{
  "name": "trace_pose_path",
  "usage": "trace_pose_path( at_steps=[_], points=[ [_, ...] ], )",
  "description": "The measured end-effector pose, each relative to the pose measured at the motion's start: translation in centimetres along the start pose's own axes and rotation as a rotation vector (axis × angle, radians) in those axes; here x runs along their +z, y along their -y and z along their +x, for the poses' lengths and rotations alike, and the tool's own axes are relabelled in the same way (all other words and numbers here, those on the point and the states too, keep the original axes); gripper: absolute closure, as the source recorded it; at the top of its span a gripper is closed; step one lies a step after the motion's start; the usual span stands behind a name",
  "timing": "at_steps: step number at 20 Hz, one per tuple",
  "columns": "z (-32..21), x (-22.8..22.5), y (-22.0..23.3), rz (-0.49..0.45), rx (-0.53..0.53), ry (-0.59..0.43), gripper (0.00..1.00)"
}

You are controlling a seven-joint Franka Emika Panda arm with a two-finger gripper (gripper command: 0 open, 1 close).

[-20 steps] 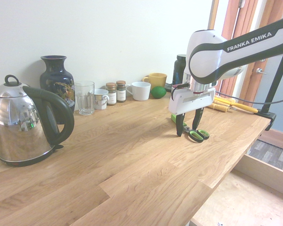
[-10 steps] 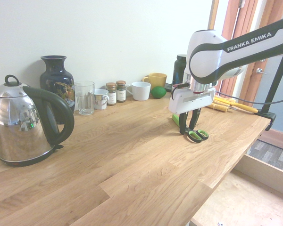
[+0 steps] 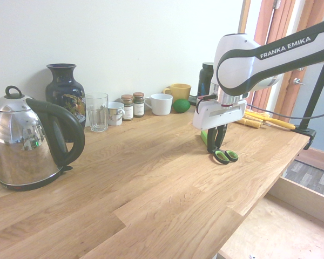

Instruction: Put scissor in the drawer

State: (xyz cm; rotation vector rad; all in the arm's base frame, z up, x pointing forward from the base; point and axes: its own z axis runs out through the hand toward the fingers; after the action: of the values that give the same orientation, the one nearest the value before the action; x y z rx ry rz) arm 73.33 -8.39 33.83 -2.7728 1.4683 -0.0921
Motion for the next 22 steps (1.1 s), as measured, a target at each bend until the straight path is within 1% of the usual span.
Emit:
trace_pose_path(
  at_steps=[3, 7, 11, 17, 22],
  points=[
    [-0.2, -1.5, 0.1, 0.012, -0.003, -0.008, 1.0],
    [-1.0, -5.0, -0.3, 0.018, -0.01, -0.01, 1.0],
    [-3.0, -8.5, -1.5, 0.012, -0.027, -0.011, 1.0],
    [-7.2, -12.5, -5.2, -0.008, -0.058, -0.01, 1.0],
    [-11.7, -13.2, -9.6, -0.048, -0.097, -0.002, 1.0]
  ],
)
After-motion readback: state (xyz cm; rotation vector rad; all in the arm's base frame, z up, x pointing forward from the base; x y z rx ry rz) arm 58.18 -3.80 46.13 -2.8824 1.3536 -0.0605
